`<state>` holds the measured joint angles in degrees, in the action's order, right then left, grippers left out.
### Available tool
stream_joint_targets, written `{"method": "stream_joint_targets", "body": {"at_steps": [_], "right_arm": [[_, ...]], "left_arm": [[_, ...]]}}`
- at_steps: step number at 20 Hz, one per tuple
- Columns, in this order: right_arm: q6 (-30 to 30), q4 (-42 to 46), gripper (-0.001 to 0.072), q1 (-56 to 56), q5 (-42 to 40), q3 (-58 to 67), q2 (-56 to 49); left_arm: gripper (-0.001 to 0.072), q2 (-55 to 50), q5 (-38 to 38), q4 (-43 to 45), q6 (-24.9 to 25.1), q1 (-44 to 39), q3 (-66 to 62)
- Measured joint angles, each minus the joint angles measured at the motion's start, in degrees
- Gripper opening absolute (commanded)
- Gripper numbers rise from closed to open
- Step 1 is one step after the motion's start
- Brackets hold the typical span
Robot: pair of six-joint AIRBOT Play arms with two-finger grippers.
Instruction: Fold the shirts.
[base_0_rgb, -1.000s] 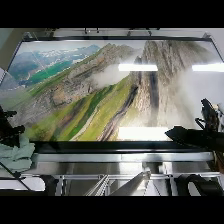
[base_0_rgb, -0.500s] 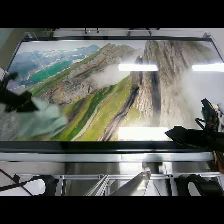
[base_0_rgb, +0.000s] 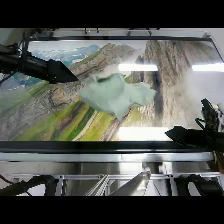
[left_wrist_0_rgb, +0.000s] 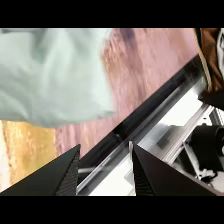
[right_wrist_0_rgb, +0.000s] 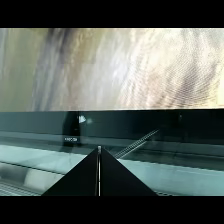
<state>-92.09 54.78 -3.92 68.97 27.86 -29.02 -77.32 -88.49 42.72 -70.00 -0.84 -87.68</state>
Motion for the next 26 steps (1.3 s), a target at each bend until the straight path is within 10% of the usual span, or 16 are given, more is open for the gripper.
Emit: {"method": "stream_joint_targets", "body": {"at_steps": [7, 9, 13, 15, 26], "right_arm": [[0.11, -1.18, 0.0038, 0.0, -1.57, 0.0, -0.46], [1.81, -3.02, 0.0371, 0.0, -3.65, 0.0, -1.53], [9.25, -8.37, 0.0373, -0.13, -12.5, 1.25, -10.08], [13.07, -9.88, 0.0505, -0.87, -16.96, 4.9, -18.43], [18.34, -18.82, 0.0495, -3.45, -15.04, 31.34, -62.88]], "left_arm": [[0.0335, -5.25, -1.18, 10.32, -0.7, 1.27, -0.26], [0.0335, -7.21, -0.59, 11.37, -1.29, 3.32, -0.28], [0.0334, -13.25, 0.09, 11.37, -1.97, 4.68, -0.28], [0.0335, -16.72, 1.33, 11.37, -1.99, 4.35, -0.28], [0.0335, -30.75, 9.86, 11.47, -1.55, 1.03, -0.31]]}}
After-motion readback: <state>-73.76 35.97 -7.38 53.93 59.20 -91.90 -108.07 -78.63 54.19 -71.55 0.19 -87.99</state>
